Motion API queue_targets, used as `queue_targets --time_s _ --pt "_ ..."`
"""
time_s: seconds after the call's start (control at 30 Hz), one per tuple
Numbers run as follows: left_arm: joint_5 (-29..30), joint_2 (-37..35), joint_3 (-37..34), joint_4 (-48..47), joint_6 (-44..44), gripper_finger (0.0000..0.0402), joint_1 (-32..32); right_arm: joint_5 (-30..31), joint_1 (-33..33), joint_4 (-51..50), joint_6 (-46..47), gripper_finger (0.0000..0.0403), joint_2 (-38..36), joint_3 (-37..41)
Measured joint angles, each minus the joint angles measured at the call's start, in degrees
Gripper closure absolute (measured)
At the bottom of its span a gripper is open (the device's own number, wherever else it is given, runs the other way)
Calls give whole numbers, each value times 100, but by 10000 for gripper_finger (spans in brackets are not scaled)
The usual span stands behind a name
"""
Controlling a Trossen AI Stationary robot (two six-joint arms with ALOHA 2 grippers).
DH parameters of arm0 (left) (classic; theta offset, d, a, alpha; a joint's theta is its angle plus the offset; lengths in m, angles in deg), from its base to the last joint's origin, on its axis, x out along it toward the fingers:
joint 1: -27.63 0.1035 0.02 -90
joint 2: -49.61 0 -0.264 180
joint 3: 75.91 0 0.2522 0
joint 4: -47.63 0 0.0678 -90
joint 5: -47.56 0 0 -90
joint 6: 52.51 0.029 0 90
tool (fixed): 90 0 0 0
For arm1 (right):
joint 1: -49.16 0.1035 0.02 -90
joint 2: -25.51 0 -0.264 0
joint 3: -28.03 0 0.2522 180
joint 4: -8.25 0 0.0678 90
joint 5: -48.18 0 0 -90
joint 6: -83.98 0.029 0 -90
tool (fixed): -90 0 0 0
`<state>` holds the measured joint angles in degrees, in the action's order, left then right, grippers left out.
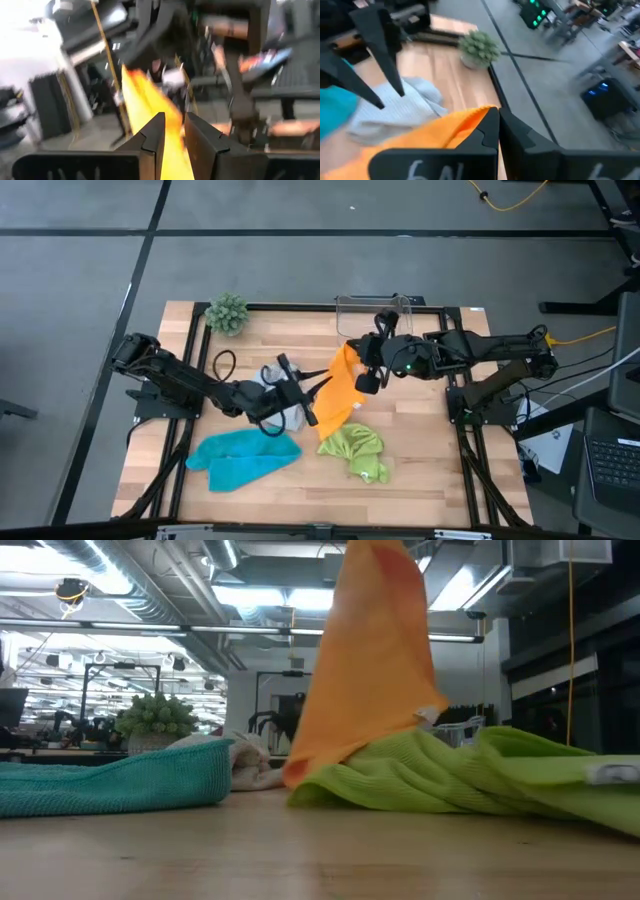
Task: Fold microfiber towels
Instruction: Fold the orange microfiber cloth
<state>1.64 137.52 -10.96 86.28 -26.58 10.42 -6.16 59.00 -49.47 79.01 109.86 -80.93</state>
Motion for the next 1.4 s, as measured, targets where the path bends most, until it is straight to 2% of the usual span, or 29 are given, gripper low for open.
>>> queue_targets --time_s 0.2,0.33,0.53,0.67,0.83,0.97,1.1,1.27,1.33,1.4 --pt "-222 -1 318 45 131 335 318 -1102 0 477 -202 395 0 0" --pt "-497 3 574 -363 -28 335 519 -1183 -45 507 -226 395 2 0" --pt "-397 1 777 -1340 -509 335 767 -1178 -155 508 -300 395 2 0" --pt "254 3 777 -1786 -584 335 822 -1144 -184 500 -304 395 2 0" --pt "1403 3 777 -1828 -24 335 654 -649 -187 398 -304 395 2 0" --pt "2011 3 777 -1844 336 335 412 -289 -186 244 -304 395 2 0" --pt "2417 3 777 -2084 451 335 303 -416 -186 241 -277 395 2 0" --pt "2551 3 777 -2501 453 335 377 -1278 -185 227 -269 395 2 0" --pt "2548 3 777 -2732 451 335 413 -1244 -181 199 -267 395 4 0" --pt "2547 3 777 -2913 447 335 409 -903 -183 119 -267 395 2 -2"
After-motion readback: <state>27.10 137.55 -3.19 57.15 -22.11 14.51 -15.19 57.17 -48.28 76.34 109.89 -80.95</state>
